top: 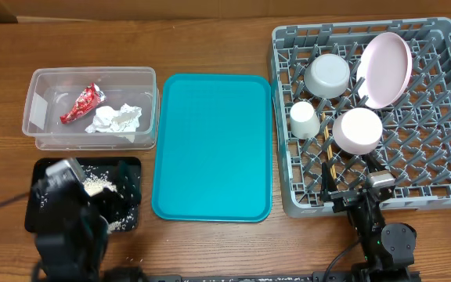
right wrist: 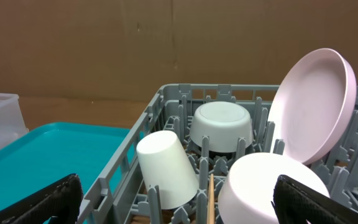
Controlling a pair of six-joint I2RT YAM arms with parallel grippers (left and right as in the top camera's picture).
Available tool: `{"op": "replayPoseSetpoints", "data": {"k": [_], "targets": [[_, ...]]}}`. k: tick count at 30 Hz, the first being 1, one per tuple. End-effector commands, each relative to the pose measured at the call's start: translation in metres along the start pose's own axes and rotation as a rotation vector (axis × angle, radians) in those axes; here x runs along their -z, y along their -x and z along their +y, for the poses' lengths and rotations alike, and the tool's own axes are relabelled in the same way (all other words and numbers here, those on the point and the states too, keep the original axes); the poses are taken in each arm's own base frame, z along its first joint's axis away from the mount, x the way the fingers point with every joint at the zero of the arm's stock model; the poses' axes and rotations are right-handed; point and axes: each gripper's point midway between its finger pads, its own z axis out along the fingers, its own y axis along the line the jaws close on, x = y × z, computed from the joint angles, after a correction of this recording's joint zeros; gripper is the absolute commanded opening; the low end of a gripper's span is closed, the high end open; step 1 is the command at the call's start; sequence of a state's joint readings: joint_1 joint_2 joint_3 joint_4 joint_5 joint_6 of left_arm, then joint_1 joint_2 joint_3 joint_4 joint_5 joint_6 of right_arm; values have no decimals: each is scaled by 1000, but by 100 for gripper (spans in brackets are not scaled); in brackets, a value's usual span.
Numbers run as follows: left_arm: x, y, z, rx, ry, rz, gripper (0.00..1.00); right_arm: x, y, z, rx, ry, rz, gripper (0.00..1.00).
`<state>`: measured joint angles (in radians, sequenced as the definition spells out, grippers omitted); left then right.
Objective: Sort waste into correct bins and load items into the dishwasher
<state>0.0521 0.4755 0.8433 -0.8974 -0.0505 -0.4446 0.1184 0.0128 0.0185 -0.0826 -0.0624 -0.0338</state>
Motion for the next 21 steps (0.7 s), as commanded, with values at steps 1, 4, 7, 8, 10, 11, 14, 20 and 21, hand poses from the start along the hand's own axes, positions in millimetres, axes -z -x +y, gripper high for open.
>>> {"op": "replayPoseSetpoints", "data": {"k": [1, 4, 7, 8, 10, 11, 14, 20, 21], "targets": [[-7, -8, 6, 2, -41, -119, 100, 0, -3, -2, -5, -12, -1, 100], [-15, 0, 1, 12, -110, -261, 100, 0, -3, -2, -5, -12, -1, 100], [-20, 10, -5, 20, -188, -408, 100, 0, -3, -2, -5, -12, -1, 100], [-21, 11, -7, 22, -206, -438, 100, 0, -3, -2, -5, -12, -1, 100], [-25, 14, -10, 25, -251, -514, 100, 0, -2, -2, -5, -12, -2, 100], [-25, 15, -10, 26, -261, -535, 100, 0, -3, -2, -5, -12, -1, 100], [-30, 12, -10, 28, -289, -588, 100, 0, -3, -2, -5, -12, -1, 100], [-47, -7, -2, 28, -289, -587, 100, 0, -2, -2, -5, -12, -2, 100], [-50, -10, 0, 27, -286, -581, 100, 0, -2, -2, -5, -12, -2, 100]]}}
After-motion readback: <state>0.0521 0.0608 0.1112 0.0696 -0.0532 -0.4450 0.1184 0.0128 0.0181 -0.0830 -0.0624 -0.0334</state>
